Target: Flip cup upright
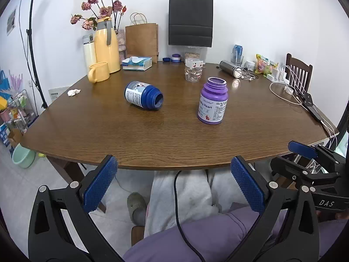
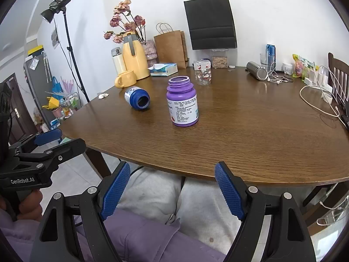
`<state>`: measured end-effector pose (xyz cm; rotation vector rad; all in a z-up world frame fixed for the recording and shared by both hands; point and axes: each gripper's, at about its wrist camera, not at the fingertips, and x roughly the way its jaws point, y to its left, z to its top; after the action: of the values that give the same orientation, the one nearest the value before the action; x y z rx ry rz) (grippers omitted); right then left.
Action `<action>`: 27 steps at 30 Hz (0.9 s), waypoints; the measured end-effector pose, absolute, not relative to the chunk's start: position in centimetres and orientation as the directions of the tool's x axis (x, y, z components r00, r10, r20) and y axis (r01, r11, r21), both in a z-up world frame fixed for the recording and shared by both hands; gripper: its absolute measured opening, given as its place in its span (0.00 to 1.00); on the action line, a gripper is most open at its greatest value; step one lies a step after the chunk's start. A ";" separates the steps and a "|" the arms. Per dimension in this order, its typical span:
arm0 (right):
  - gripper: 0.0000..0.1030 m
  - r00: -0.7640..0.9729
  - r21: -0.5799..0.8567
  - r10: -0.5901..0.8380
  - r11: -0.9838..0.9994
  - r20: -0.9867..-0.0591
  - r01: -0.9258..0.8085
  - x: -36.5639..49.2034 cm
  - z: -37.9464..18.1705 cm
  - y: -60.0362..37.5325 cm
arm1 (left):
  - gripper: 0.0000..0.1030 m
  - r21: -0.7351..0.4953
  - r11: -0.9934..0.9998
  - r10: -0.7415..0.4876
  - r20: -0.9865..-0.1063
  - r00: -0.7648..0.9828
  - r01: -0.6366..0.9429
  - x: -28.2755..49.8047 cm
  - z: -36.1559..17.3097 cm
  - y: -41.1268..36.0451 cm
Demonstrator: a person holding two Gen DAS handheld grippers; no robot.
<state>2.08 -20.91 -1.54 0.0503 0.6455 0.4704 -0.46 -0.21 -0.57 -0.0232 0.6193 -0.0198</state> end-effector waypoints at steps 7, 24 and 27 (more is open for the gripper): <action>0.82 0.699 0.190 0.436 0.895 -0.567 -0.404 2.0 -1.5 -20.8 | 1.00 -0.028 1.000 -0.026 -0.580 0.814 0.012 -0.5 -0.6 -0.2; 0.82 0.702 0.192 0.436 0.895 -0.563 -0.402 2.1 -1.3 -21.1 | 1.00 -0.028 1.000 -0.026 -0.581 0.813 0.012 -0.4 -0.5 -0.1; 0.82 0.700 0.194 0.436 0.896 -0.566 -0.400 2.1 -1.3 -21.1 | 1.00 -0.028 1.000 -0.027 -0.580 0.814 0.013 -0.4 -0.5 0.0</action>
<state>2.11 -21.10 -1.34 0.0577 0.6444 0.4659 -0.42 0.00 -0.53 -0.0228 0.6190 -0.0213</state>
